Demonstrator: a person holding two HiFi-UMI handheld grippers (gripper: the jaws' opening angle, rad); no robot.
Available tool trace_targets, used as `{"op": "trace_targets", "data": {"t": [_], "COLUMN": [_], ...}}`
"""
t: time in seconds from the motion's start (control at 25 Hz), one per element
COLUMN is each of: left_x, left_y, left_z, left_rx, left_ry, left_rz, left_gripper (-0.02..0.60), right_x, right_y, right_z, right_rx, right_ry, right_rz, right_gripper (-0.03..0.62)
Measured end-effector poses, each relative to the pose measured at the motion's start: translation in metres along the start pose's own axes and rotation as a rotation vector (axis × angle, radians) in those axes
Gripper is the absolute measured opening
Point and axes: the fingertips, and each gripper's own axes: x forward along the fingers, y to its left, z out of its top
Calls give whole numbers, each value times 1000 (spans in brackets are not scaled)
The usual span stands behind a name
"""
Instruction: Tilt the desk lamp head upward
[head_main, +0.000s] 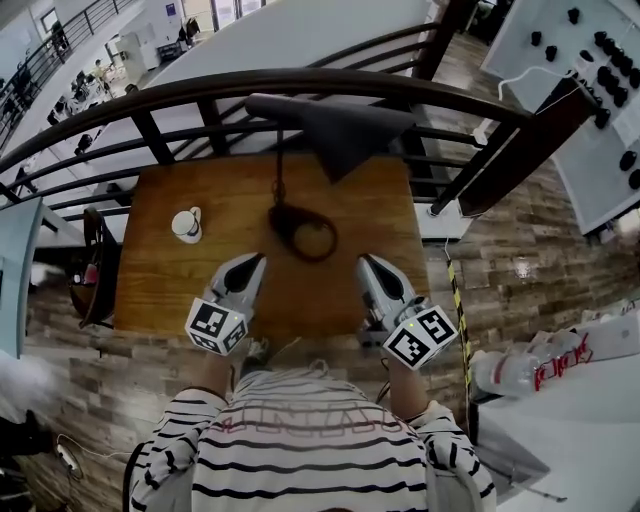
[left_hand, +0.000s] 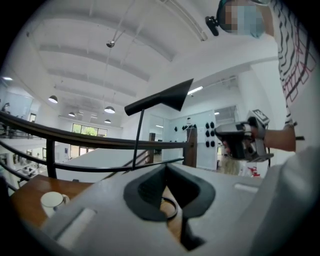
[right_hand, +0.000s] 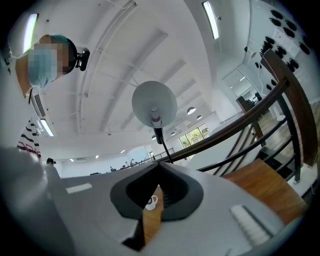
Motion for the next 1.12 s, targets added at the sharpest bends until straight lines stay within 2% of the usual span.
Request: {"op": "trace_targets", "data": {"t": [0.28, 0.6, 1.12], "left_x": [-19, -37, -40], "left_y": [-11, -30, -47], "left_z": [-5, -15, -16], "left_rx": [-16, -25, -50], "left_ry": [-10, 10, -11], "left_rz": [52, 64, 66], "left_gripper": [3, 2, 3], "right_x": [-6, -17, -26], "right_y": [-4, -5, -9], "right_z": [-19, -38, -54], "right_rx": [10, -1, -37], "right_ry": [50, 107, 177], "right_rz": [7, -16, -48], "right_gripper": [-9, -8, -2]}}
